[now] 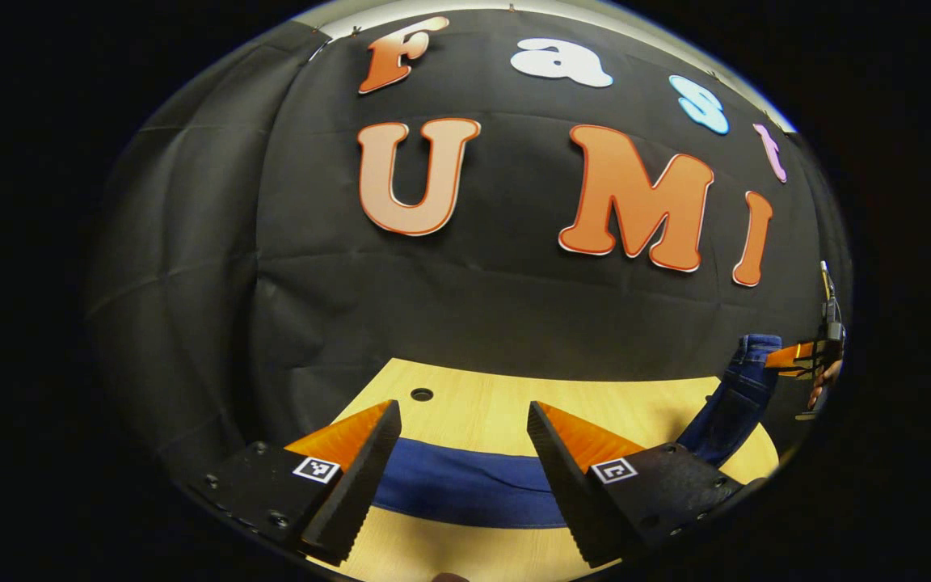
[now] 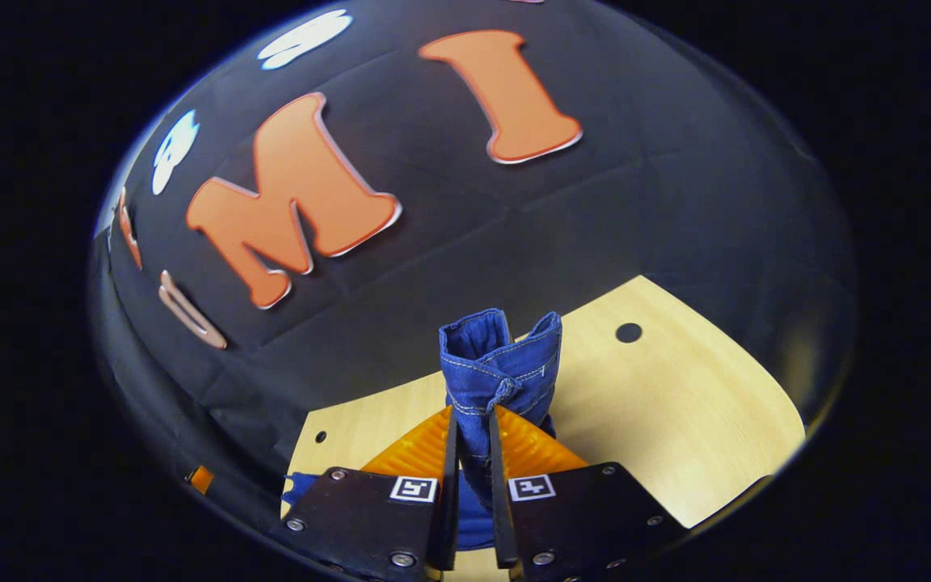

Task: Grasp the waist and the cuffs of the jeans and fold them to make the two legs overlap; first hold the waist and fold one-third of the jeans toward the cuffs, then hold the cuffs and fold the remaining one-third in the same direction to finish folding.

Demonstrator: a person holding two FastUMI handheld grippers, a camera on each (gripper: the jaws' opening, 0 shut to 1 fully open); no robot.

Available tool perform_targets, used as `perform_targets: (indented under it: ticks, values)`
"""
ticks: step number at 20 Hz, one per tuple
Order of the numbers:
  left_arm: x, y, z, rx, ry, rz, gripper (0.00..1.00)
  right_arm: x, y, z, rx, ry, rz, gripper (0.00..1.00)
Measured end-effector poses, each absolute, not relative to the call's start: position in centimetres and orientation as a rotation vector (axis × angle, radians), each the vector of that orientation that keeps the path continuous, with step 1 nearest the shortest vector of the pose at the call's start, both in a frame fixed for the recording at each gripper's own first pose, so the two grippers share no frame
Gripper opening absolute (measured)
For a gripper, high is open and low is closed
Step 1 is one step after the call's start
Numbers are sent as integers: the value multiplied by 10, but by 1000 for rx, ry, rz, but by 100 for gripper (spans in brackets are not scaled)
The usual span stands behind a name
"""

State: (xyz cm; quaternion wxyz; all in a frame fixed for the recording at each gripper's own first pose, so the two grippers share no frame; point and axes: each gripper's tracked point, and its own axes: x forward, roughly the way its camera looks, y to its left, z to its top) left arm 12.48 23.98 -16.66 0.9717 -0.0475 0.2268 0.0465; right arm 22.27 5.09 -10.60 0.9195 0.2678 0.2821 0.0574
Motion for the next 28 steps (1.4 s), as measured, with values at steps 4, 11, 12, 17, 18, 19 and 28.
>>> perform_targets:
  ticks: [4,11,12,17,18,19,28]
  values:
    - [117,279,-189,-121,500,158,98,221,129,-112,501,623,224,18]
    - [91,330,-233,-174,602,254,98,195,229,-182,461,790,338,18]
    - [88,336,-240,-182,619,265,98,190,238,-190,464,812,346,18]
    - [80,347,-274,-266,698,292,98,181,284,-166,547,778,451,45]
    - [79,345,-284,-297,721,290,98,183,279,-162,530,767,445,48]
    - [79,347,-294,-332,744,292,98,182,273,-156,523,751,447,48]
    - [64,351,-397,-809,974,410,98,190,177,-94,370,565,321,87]
